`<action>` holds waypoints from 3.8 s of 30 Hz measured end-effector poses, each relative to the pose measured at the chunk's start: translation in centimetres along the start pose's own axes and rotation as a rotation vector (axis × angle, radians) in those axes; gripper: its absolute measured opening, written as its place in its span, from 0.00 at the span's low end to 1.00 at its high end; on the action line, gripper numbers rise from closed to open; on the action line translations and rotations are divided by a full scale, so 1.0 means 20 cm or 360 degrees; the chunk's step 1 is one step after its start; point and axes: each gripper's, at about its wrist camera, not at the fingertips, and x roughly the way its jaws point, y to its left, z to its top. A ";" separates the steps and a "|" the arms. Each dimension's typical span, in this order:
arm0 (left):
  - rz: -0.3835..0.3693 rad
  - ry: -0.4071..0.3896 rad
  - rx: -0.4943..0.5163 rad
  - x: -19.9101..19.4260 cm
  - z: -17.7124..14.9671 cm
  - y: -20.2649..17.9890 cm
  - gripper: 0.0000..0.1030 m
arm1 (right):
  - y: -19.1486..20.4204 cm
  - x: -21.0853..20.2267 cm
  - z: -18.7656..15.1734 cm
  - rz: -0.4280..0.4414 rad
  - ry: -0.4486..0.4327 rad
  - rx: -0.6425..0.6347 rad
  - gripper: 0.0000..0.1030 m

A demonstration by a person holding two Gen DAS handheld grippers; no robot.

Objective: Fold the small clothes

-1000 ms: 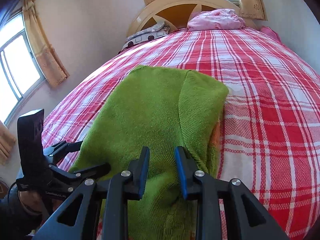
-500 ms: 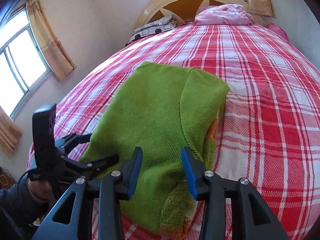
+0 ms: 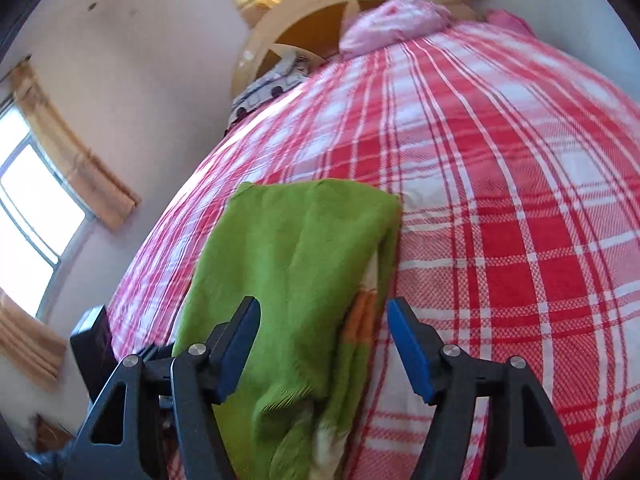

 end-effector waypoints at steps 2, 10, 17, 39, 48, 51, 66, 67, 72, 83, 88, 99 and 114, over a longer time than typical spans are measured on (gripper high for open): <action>0.0000 0.0000 0.0000 0.00 0.00 0.00 1.00 | -0.06 0.05 0.03 0.0007 0.0010 0.0055 0.65; -0.0022 -0.0002 -0.0012 0.00 0.00 0.01 1.00 | -0.21 0.21 0.10 0.0122 0.0070 0.0278 0.65; -0.0028 -0.0004 -0.0008 0.00 0.00 0.00 1.00 | -0.17 0.34 0.17 0.0163 0.0085 0.0234 0.65; -0.0109 0.0001 0.0060 0.00 0.00 -0.05 1.00 | -0.15 0.46 0.18 0.0281 0.0080 0.0144 0.37; -0.0153 -0.0005 0.0127 -0.03 -0.01 -0.10 0.84 | -0.12 0.44 0.16 0.0232 0.0028 0.0038 0.36; -0.0131 0.0004 0.0131 -0.03 -0.01 -0.10 0.79 | -0.10 0.43 0.16 0.0193 0.0010 0.0007 0.34; -0.0031 0.0004 0.0165 -0.27 -0.02 -0.11 0.33 | 0.12 0.16 -0.02 0.0113 -0.0138 -0.0009 0.27; -0.0025 -0.0004 0.0170 -0.29 -0.02 -0.10 0.33 | 0.14 0.14 -0.03 0.0131 -0.0144 -0.0005 0.27; -0.0013 -0.0052 0.0180 -0.42 -0.07 -0.08 0.32 | 0.26 0.09 -0.10 0.0206 -0.0152 -0.0040 0.27; 0.0087 -0.0137 0.0144 -0.66 -0.17 0.05 0.31 | 0.57 0.10 -0.20 0.0365 -0.0134 -0.0126 0.27; 0.0111 -0.0163 0.0099 -0.75 -0.24 0.12 0.31 | 0.68 0.15 -0.24 0.0416 -0.0107 -0.0141 0.27; 0.0164 -0.0204 -0.0017 -0.91 -0.37 0.28 0.31 | 0.95 0.24 -0.33 0.0518 -0.0027 -0.0242 0.27; 0.0286 -0.0254 -0.0137 -1.09 -0.52 0.49 0.31 | 1.32 0.43 -0.40 0.0634 0.0089 -0.0355 0.27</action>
